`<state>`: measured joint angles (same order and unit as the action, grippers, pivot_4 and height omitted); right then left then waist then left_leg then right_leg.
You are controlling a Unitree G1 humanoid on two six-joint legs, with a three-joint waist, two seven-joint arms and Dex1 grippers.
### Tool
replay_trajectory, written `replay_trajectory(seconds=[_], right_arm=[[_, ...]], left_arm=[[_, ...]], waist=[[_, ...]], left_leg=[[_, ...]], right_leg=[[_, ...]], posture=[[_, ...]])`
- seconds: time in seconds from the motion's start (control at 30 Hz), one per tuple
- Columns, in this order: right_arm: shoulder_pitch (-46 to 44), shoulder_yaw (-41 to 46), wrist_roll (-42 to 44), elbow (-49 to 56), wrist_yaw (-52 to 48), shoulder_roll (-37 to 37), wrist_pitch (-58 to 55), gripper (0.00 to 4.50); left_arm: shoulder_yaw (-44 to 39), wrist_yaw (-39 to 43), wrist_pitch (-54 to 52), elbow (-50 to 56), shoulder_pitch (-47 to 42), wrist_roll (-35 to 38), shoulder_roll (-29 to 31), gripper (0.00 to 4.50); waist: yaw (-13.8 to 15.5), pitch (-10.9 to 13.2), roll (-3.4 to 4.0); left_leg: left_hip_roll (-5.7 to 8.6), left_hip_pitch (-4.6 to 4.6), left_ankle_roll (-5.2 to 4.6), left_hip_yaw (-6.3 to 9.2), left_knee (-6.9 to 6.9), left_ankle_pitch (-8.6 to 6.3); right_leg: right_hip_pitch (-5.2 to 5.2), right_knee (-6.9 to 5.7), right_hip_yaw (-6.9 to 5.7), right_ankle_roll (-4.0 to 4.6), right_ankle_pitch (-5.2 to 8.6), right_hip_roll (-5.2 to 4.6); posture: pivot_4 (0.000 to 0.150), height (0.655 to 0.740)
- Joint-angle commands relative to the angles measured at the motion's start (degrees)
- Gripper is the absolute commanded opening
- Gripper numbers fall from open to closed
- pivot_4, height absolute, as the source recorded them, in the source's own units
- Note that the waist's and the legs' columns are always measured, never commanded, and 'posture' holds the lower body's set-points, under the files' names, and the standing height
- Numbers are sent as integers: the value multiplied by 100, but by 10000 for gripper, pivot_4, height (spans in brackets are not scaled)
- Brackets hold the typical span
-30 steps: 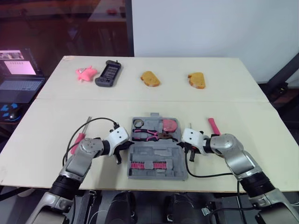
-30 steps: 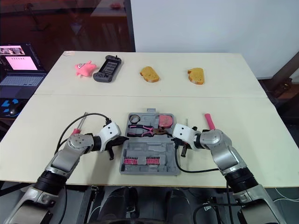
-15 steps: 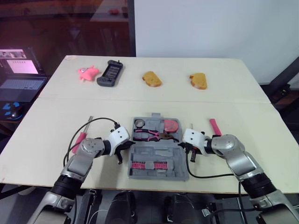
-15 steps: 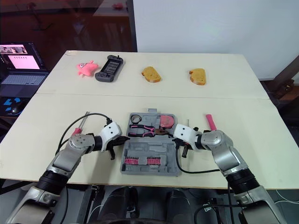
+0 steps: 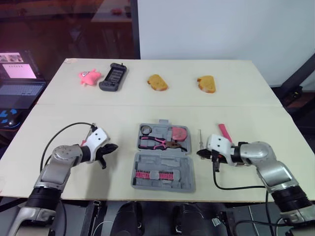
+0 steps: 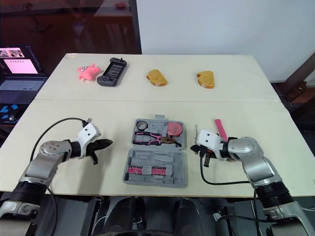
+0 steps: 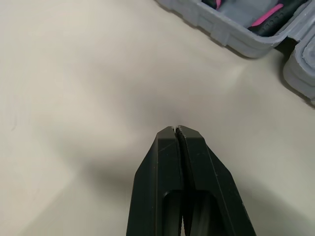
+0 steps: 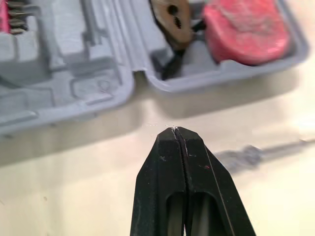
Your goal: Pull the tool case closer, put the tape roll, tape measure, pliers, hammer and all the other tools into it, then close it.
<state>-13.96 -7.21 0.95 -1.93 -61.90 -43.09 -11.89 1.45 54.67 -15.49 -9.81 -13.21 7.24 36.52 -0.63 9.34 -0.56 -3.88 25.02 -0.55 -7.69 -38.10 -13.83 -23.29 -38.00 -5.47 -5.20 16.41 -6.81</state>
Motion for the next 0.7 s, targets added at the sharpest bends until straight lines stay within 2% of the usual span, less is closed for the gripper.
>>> replay_trajectory(seconds=[0.03,0.7], right_arm=[[11,91,89,35,-14,-103,97,0],[-583,-812,-379,-742,170,451,525,0]], left_arm=[[36,208,64,442,118,278,-60,665],[1110,337,563,-367,-683,-185,-775,665]], waist=[[-3,0,0],[16,0,0]], left_leg=[[0,0,0,-1,0,0],[8,1,7,-4,-2,5]], right_leg=[[0,0,0,0,0,0],[1,-1,0,-1,-1,4]], posture=[[1500,7188],[1500,7188]])
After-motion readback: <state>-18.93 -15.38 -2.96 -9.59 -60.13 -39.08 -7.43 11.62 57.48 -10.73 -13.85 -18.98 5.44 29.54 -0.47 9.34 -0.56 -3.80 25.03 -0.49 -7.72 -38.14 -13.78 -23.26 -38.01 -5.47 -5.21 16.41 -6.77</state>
